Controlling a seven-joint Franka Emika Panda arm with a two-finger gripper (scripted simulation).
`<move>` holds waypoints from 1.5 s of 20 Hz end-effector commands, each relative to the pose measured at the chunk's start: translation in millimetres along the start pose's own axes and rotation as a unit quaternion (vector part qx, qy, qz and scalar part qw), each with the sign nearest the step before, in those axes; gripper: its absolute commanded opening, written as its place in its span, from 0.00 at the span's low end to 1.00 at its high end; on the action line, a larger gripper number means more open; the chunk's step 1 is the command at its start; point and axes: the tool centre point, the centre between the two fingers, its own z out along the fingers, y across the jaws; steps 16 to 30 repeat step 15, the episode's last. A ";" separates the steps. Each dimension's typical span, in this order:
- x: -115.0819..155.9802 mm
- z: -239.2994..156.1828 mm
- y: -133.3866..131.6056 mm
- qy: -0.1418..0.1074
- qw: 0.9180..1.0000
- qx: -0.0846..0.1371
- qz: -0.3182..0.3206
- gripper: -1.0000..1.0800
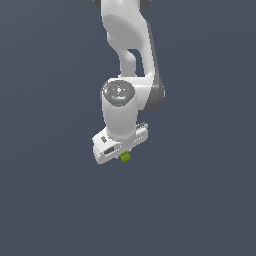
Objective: Pick up the object and move it to a goal position.
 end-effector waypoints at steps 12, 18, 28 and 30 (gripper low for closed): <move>-7.2 -85.0 9.8 0.000 1.000 0.000 0.000 0.00; -7.4 -87.5 10.7 0.000 1.000 0.000 0.000 0.00; -7.4 -87.5 10.7 0.000 1.000 0.000 0.000 0.00; -7.4 -87.5 10.7 0.000 1.000 0.000 0.000 0.00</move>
